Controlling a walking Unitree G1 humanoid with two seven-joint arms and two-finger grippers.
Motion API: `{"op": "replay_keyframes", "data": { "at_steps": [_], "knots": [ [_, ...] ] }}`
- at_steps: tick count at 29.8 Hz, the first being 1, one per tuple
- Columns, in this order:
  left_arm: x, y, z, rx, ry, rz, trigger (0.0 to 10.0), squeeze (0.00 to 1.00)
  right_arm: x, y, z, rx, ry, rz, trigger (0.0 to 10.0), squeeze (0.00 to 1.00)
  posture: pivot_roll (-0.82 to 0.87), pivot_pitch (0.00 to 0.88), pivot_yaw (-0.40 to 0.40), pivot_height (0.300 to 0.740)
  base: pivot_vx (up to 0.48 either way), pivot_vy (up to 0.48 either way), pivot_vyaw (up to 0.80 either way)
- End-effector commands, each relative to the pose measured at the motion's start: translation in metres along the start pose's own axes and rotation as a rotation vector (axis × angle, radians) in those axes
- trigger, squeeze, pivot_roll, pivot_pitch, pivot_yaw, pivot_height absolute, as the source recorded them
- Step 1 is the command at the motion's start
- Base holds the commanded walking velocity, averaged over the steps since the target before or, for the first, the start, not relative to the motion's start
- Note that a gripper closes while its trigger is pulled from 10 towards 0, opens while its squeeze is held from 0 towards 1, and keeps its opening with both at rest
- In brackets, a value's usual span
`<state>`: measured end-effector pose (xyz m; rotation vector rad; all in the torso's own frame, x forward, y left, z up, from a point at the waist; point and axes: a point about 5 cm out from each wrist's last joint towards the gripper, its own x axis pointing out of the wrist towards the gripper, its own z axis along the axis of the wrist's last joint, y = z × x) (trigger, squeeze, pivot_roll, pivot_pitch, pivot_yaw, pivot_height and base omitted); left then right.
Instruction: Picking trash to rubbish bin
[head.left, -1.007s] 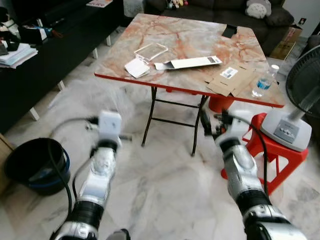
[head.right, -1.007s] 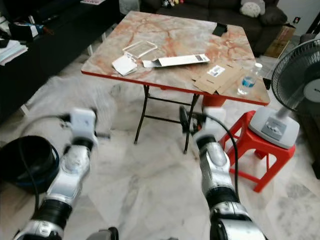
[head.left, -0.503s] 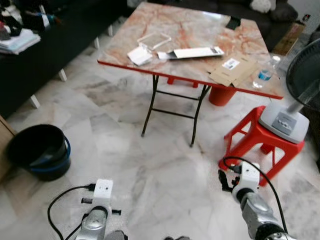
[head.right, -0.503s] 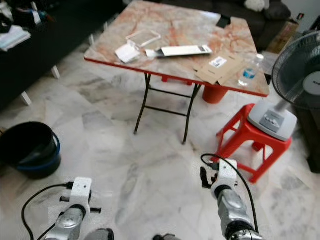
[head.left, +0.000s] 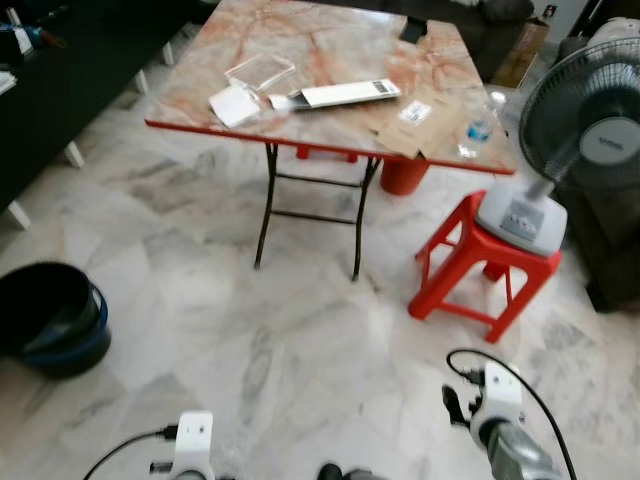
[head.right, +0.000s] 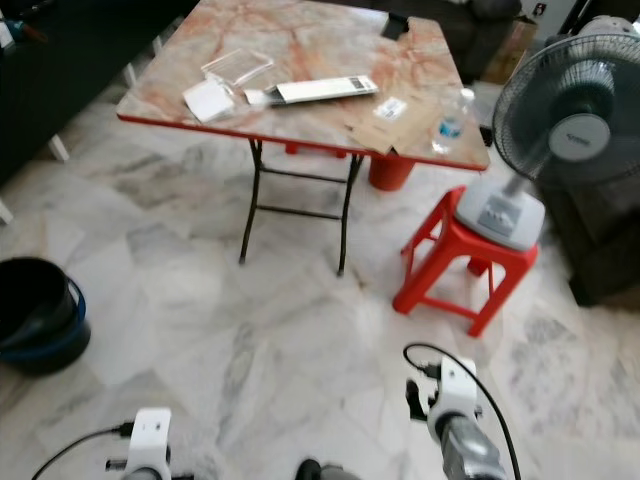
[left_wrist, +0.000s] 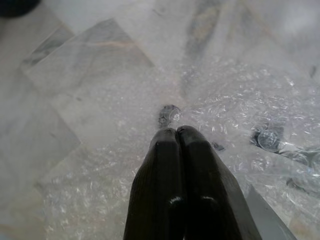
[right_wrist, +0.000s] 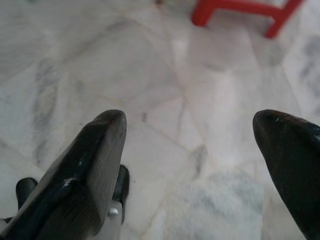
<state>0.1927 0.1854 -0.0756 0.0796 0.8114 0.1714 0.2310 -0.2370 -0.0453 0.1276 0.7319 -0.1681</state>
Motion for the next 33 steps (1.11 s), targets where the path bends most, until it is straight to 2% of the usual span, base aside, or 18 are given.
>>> {"op": "replay_keyframes", "data": {
  "at_steps": [1, 15, 19, 23, 27, 28, 30, 33],
  "knots": [
    [-0.007, -0.001, -0.024, -0.017, 0.086, 0.010, 10.0, 0.00, -0.002, -0.005, -0.004, -0.004, 0.018, -0.009, 10.0, 0.00, 0.02, 0.175, -0.178, 0.740, 0.000, 0.000, 0.79],
    [-0.007, -0.007, -0.023, -0.030, 0.082, 0.003, 10.0, 0.00, -0.002, -0.010, -0.003, 0.015, 0.016, -0.029, 10.0, 0.00, 0.02, 0.164, -0.186, 0.740, 0.000, 0.000, 0.79],
    [-0.006, -0.008, -0.017, -0.003, 0.044, 0.007, 10.0, 0.00, -0.002, -0.008, -0.003, 0.020, 0.019, -0.027, 10.0, 0.00, 0.01, 0.162, -0.183, 0.740, 0.000, 0.000, 0.15],
    [-0.002, -0.007, 0.001, 0.041, -0.042, 0.015, 10.0, 0.00, -0.001, -0.003, -0.004, 0.030, 0.018, -0.012, 10.0, 0.00, 0.02, 0.152, -0.158, 0.740, 0.000, 0.000, 0.00],
    [0.003, -0.003, 0.032, 0.046, -0.195, 0.047, 10.0, 0.00, -0.001, 0.002, -0.008, 0.052, 0.030, 0.002, 10.0, 0.00, 0.03, 0.141, -0.139, 0.740, 0.000, 0.000, 0.00],
    [0.003, -0.003, 0.032, 0.046, -0.195, 0.047, 10.0, 0.00, -0.001, 0.002, -0.008, 0.052, 0.030, 0.002, 10.0, 0.00, 0.03, 0.141, -0.139, 0.740, 0.000, 0.000, 0.00],
    [0.004, -0.002, 0.046, 0.044, -0.250, 0.058, 10.0, 0.00, -0.002, 0.005, -0.013, 0.060, 0.037, 0.004, 10.0, 0.00, 0.03, 0.136, -0.132, 0.740, 0.000, 0.000, 0.00],
    [0.005, -0.003, 0.052, 0.061, -0.269, 0.053, 10.0, 0.00, -0.003, 0.006, -0.018, 0.066, 0.047, 0.006, 10.0, 0.00, 0.04, 0.130, -0.125, 0.740, 0.000, 0.000, 0.00]
  ]
}}
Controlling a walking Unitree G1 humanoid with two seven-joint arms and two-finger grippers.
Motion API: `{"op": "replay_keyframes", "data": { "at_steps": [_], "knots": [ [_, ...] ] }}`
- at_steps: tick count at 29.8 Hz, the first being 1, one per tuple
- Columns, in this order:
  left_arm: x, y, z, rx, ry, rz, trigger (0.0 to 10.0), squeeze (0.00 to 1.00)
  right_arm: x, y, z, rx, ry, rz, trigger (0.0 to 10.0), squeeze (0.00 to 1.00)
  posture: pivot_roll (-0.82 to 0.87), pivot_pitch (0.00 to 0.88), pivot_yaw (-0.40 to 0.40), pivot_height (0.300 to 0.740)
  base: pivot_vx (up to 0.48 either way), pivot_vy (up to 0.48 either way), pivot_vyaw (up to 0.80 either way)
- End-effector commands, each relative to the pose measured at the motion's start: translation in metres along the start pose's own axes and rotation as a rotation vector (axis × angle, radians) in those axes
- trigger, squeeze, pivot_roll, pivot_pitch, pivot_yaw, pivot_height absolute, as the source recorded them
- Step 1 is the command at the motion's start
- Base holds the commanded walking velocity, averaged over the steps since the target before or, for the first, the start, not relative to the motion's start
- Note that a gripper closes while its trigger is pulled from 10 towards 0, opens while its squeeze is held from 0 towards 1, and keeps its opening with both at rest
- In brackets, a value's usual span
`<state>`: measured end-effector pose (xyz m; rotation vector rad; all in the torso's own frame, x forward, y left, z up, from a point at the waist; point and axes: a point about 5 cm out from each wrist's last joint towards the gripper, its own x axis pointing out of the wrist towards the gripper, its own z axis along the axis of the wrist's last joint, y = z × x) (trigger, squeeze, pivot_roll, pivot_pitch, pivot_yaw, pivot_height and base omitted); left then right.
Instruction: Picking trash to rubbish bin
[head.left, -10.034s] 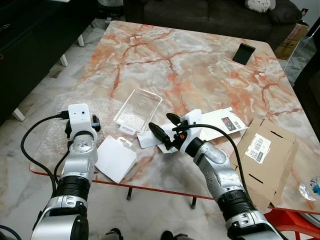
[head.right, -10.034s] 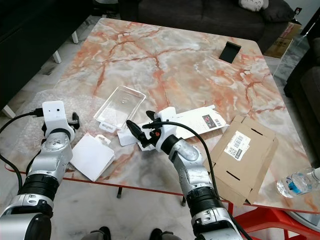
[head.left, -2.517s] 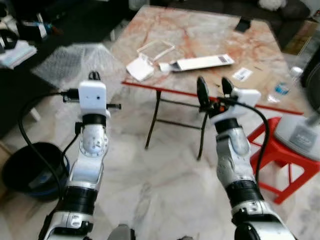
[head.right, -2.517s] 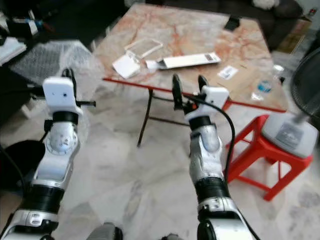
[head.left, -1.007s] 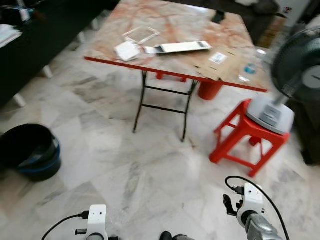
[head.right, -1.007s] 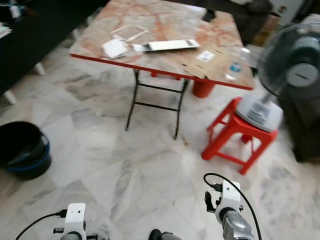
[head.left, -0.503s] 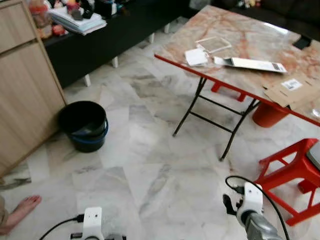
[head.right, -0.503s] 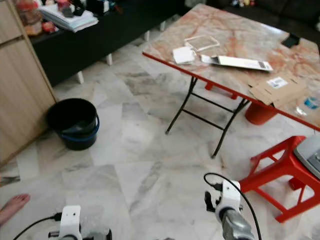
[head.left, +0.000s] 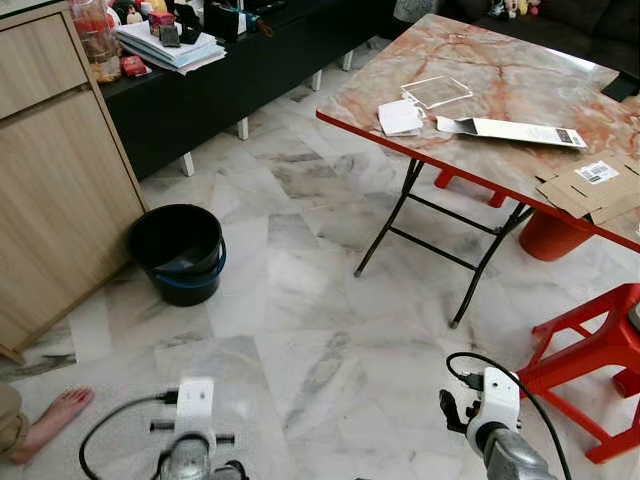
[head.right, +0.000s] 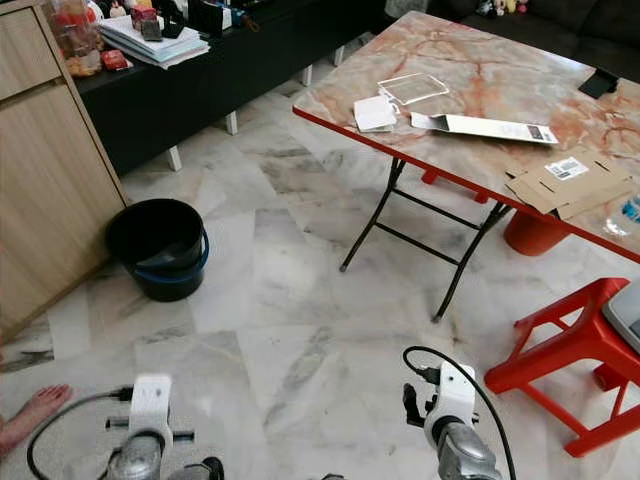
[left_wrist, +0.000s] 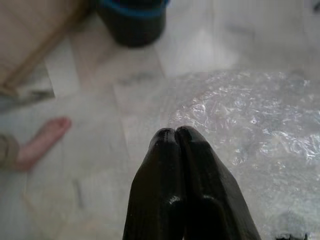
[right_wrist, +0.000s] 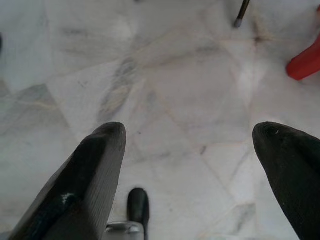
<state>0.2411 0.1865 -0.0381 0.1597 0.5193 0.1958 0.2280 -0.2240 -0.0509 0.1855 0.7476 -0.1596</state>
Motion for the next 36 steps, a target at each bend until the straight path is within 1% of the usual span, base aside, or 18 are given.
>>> {"op": "replay_keyframes", "data": {
  "at_steps": [1, 6, 9, 11, 13, 16, 19, 29, 36],
  "knots": [
    [-0.004, -0.004, -0.008, 0.024, 0.024, -0.010, 10.0, 0.00, -0.003, -0.006, -0.009, 0.018, 0.024, -0.020, 10.0, 0.00, 0.04, 0.130, -0.125, 0.740, 0.000, 0.000, 0.00],
    [-0.008, -0.005, -0.016, 0.046, 0.044, -0.020, 10.0, 0.00, -0.004, -0.004, -0.015, 0.030, 0.034, -0.020, 10.0, 0.00, 0.04, 0.124, -0.103, 0.740, 0.000, 0.000, 0.00],
    [-0.010, -0.004, -0.020, 0.055, 0.051, -0.021, 10.0, 0.00, -0.004, -0.004, -0.016, 0.062, 0.021, -0.030, 10.0, 0.00, 0.04, 0.124, -0.094, 0.740, 0.000, 0.000, 0.00],
    [-0.011, -0.003, -0.021, 0.058, 0.052, -0.017, 10.0, 0.00, -0.005, -0.004, -0.016, 0.065, 0.013, -0.034, 10.0, 0.00, 0.04, 0.130, -0.091, 0.740, 0.000, 0.000, 0.00],
    [-0.011, -0.003, -0.022, 0.059, 0.057, -0.009, 10.0, 0.00, -0.005, -0.005, -0.017, 0.055, 0.014, -0.036, 10.0, 0.00, 0.04, 0.138, -0.094, 0.740, 0.000, 0.000, 0.80],
    [-0.010, 0.000, -0.021, 0.052, 0.050, 0.009, 10.0, 0.00, -0.006, -0.007, -0.021, 0.070, 0.022, -0.047, 10.0, 0.00, 0.05, 0.148, -0.099, 0.740, 0.000, 0.000, 0.80],
    [-0.009, 0.002, -0.020, 0.059, 0.048, 0.020, 10.0, 0.00, -0.007, -0.007, -0.022, 0.066, 0.029, -0.047, 10.0, 0.00, 0.05, 0.148, -0.098, 0.740, 0.000, 0.000, 0.80],
    [-0.008, 0.003, -0.018, 0.056, 0.046, 0.027, 10.0, 0.00, -0.006, -0.005, -0.020, 0.086, 0.016, -0.047, 10.0, 0.00, 0.05, 0.153, -0.097, 0.740, 0.000, 0.000, 0.80],
    [-0.008, 0.001, -0.018, 0.041, 0.050, 0.019, 10.0, 0.00, -0.005, -0.005, -0.016, 0.096, 0.005, -0.051, 10.0, 0.00, 0.05, 0.156, -0.101, 0.740, 0.000, 0.000, 0.08]
  ]
}}
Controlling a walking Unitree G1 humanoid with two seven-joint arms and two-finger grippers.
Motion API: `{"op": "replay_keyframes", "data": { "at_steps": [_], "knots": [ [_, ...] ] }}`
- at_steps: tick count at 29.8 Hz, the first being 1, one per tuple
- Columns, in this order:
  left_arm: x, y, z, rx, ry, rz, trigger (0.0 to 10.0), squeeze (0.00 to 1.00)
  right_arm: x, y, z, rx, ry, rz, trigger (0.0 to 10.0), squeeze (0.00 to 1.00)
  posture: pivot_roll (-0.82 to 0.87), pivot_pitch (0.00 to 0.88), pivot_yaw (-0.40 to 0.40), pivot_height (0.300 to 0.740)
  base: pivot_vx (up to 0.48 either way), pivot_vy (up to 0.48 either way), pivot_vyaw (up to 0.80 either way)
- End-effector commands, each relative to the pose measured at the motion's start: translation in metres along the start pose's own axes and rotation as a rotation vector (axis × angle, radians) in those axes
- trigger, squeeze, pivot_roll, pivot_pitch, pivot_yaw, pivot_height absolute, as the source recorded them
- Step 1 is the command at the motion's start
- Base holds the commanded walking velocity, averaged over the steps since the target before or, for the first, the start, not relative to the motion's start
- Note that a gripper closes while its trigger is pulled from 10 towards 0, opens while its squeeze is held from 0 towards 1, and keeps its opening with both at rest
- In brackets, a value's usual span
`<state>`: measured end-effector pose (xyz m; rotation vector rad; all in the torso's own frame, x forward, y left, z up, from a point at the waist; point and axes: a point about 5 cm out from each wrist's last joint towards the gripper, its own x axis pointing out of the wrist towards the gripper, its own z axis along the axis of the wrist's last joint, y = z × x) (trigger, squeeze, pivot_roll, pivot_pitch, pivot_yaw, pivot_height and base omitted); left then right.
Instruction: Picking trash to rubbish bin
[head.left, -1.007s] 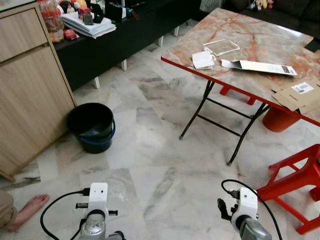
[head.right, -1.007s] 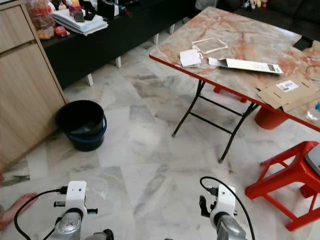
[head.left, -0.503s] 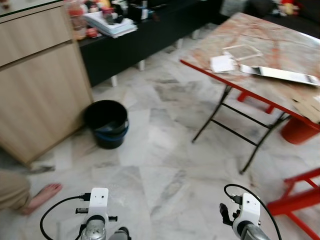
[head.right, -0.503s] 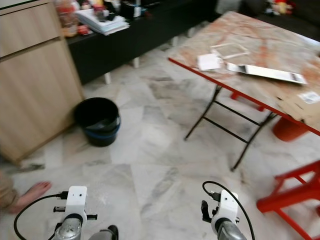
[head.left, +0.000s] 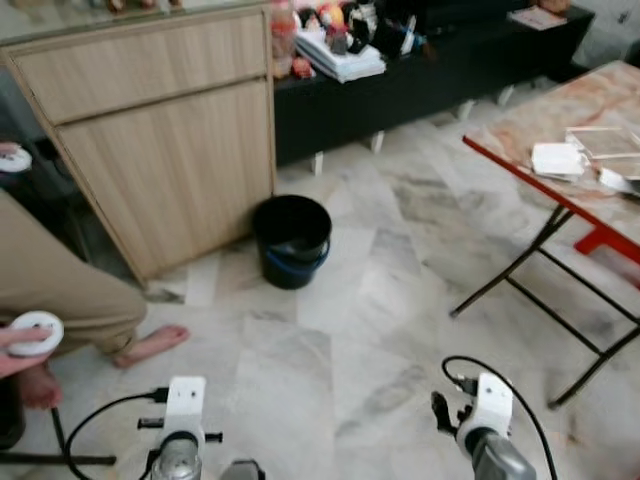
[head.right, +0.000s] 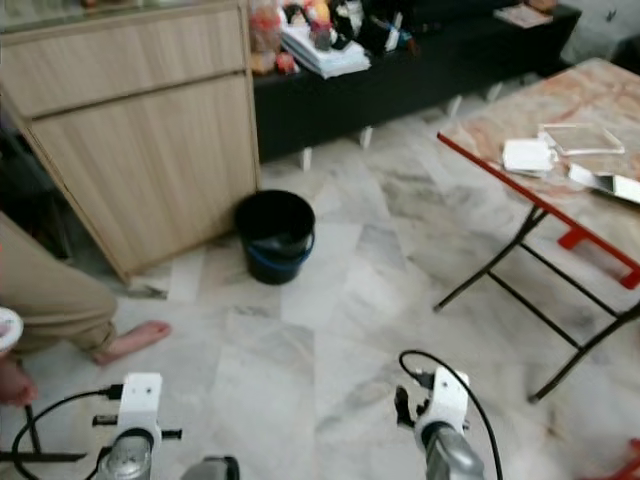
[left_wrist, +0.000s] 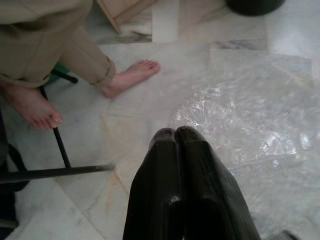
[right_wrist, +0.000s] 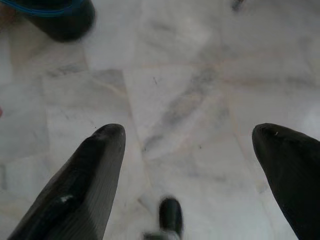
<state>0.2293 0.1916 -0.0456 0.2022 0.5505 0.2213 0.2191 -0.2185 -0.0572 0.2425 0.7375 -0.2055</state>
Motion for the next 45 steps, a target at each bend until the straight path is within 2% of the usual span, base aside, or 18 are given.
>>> {"op": "replay_keyframes", "data": {
  "at_steps": [1, 28, 40, 45],
  "knots": [
    [-0.0025, -0.0044, -0.0046, 0.003, 0.020, -0.015, 10.0, 0.00, -0.0020, -0.0084, -0.0035, 0.026, 0.011, -0.031, 10.0, 0.00, 0.05, 0.156, -0.101, 0.740, 0.000, 0.000, 0.00],
    [-0.0030, -0.0085, -0.0048, -0.028, 0.034, -0.011, 10.0, 0.00, -0.0001, -0.0059, 0.0026, -0.018, 0.008, -0.012, 10.0, 0.00, 0.05, 0.162, -0.123, 0.740, 0.322, 0.000, 0.00],
    [-0.0028, -0.0105, -0.0034, -0.046, 0.032, -0.014, 10.0, 0.00, 0.0006, -0.0060, 0.0038, 0.018, 0.021, -0.009, 10.0, 0.00, 0.05, 0.164, -0.129, 0.740, 0.372, 0.000, -0.13],
    [-0.0028, -0.0107, -0.0033, -0.049, 0.031, -0.015, 10.0, 0.00, 0.0005, -0.0068, 0.0049, 0.004, 0.012, -0.016, 10.0, 0.00, 0.05, 0.164, -0.129, 0.740, 0.382, 0.000, -0.16]
  ]
}}
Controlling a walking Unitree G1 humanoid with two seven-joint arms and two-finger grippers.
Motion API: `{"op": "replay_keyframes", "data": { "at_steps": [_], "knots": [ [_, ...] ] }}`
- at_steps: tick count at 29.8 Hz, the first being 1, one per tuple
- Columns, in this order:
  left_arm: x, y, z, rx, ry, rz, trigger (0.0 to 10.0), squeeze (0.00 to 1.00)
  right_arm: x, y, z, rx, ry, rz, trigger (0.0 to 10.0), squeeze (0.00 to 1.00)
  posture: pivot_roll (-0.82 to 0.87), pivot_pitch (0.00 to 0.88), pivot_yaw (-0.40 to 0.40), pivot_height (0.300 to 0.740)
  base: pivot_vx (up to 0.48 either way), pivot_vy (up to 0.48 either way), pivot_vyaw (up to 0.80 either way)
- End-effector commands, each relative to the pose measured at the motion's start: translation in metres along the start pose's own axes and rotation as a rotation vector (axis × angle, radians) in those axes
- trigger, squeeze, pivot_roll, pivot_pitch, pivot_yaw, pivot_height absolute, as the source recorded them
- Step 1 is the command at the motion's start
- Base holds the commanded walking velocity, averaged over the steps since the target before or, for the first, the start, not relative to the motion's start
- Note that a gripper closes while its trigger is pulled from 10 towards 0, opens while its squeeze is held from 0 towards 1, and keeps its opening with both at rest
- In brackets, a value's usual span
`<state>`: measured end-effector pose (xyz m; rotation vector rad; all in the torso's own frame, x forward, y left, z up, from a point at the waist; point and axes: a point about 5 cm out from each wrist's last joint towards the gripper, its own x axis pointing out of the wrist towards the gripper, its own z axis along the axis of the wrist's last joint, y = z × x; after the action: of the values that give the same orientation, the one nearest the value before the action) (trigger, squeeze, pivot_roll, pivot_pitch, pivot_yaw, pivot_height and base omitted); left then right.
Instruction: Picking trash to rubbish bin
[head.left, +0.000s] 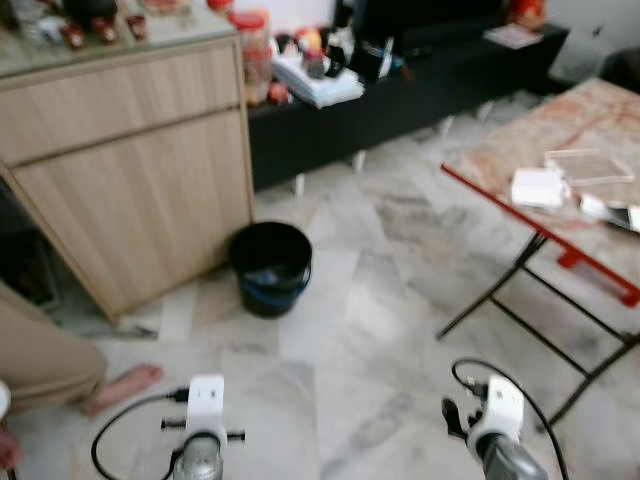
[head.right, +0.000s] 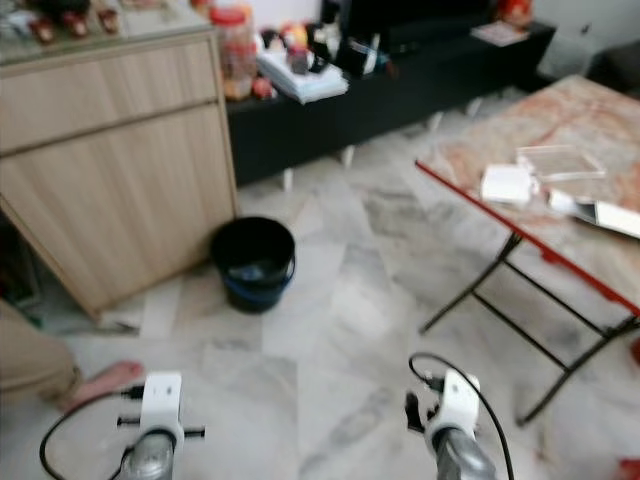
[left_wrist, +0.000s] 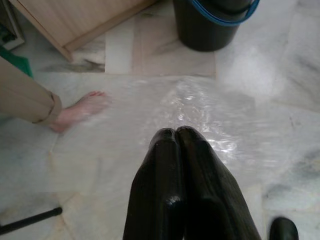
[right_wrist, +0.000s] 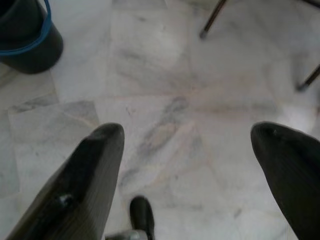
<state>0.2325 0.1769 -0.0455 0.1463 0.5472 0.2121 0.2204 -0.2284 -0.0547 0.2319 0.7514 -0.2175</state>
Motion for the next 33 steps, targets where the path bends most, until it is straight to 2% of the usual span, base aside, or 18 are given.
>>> {"op": "replay_keyframes", "data": {
  "at_steps": [1, 12, 15, 18, 29, 33],
  "knots": [
    [-0.002, 0.004, -0.007, 0.001, 0.030, 0.009, 10.0, 0.00, 0.000, 0.002, -0.001, 0.010, 0.000, 0.000, 10.0, 0.00, 0.05, 0.164, -0.129, 0.740, 0.382, 0.000, 0.00],
    [-0.002, 0.003, -0.006, -0.005, 0.026, 0.010, 10.0, 0.00, 0.000, 0.005, 0.000, -0.036, -0.003, 0.032, 10.0, 0.00, 0.05, 0.167, -0.133, 0.740, 0.384, 0.000, 0.00],
    [-0.001, 0.003, -0.006, -0.005, 0.024, 0.009, 10.0, 0.00, 0.000, 0.005, 0.000, -0.048, 0.000, 0.035, 10.0, 0.00, 0.05, 0.167, -0.133, 0.740, 0.385, 0.000, 0.76],
    [-0.001, 0.003, -0.005, -0.006, 0.022, 0.008, 10.0, 0.00, 0.001, 0.004, 0.000, -0.017, 0.003, 0.026, 10.0, 0.00, 0.05, 0.167, -0.133, 0.740, 0.385, 0.000, 0.66],
    [0.001, 0.004, 0.001, -0.009, -0.002, 0.006, 10.0, 0.00, 0.001, 0.008, 0.001, -0.052, 0.007, 0.048, 10.0, 0.00, 0.07, 0.166, -0.132, 0.740, 0.392, 0.000, 0.00],
    [0.002, 0.005, 0.002, -0.007, -0.005, 0.008, 10.0, 0.00, 0.002, 0.012, 0.001, -0.059, 0.006, 0.057, 10.0, 0.00, 0.07, 0.164, -0.132, 0.740, 0.407, 0.000, 0.43]
  ]
}}
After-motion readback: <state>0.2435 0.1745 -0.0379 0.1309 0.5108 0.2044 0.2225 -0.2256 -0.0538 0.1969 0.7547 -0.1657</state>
